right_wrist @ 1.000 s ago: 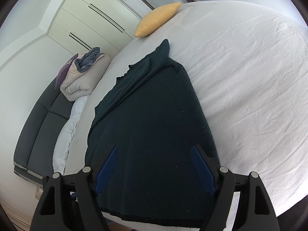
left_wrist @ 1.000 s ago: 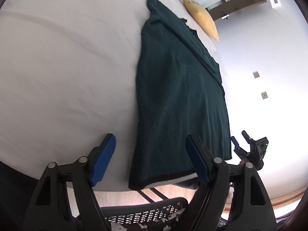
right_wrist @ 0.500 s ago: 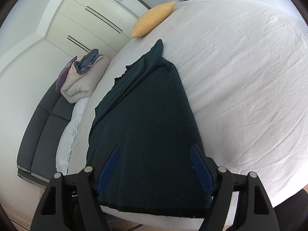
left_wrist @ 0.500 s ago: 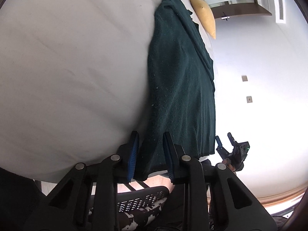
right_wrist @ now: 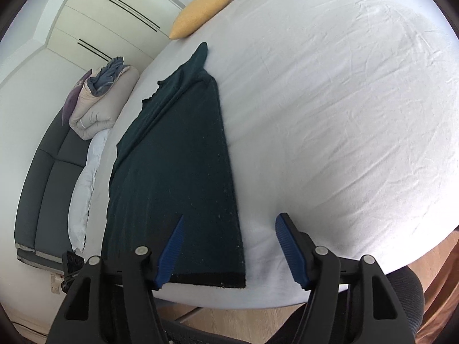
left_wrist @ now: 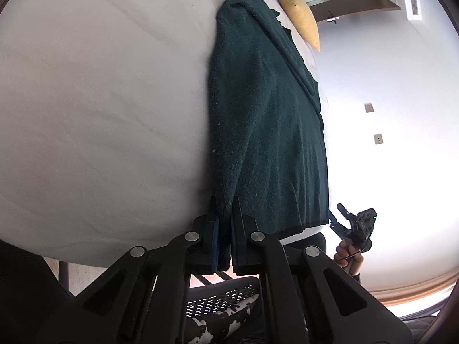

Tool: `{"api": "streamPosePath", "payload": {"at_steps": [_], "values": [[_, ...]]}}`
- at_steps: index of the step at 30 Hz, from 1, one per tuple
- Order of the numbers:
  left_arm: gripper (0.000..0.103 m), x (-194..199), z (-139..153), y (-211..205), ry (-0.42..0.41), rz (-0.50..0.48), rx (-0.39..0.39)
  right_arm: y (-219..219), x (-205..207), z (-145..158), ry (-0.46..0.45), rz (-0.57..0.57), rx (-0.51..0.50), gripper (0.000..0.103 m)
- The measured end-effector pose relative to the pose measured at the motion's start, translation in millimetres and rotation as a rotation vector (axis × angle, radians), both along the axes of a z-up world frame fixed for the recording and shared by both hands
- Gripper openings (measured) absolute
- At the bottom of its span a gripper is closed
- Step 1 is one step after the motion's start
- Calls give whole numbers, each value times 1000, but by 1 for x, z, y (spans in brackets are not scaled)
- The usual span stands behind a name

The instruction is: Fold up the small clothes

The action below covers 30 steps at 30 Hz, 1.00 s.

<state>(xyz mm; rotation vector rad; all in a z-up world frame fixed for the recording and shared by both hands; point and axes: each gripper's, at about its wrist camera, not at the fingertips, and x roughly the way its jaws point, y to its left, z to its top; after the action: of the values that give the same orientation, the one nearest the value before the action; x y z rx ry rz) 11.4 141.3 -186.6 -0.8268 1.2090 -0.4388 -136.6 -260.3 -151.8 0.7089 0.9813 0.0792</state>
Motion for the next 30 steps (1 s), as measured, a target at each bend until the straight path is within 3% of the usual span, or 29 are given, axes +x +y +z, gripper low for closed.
{"api": "streamPosePath", "payload": {"at_steps": [7, 11, 16, 18, 30], "values": [[4, 7, 1, -8, -9, -6, 5, 20, 10, -4, 83, 123, 15, 60], [4, 0, -1, 4, -13, -7, -3, 19, 8, -9, 80, 124, 53, 52], [4, -2, -2, 11, -23, -9, -15, 8, -1, -16, 75, 86, 127, 26], [4, -2, -1, 11, -27, -12, -19, 4, -3, -18, 71, 76, 151, 21], [4, -4, -2, 16, -28, -8, -25, -5, -9, -20, 25, 44, 230, 10]]}}
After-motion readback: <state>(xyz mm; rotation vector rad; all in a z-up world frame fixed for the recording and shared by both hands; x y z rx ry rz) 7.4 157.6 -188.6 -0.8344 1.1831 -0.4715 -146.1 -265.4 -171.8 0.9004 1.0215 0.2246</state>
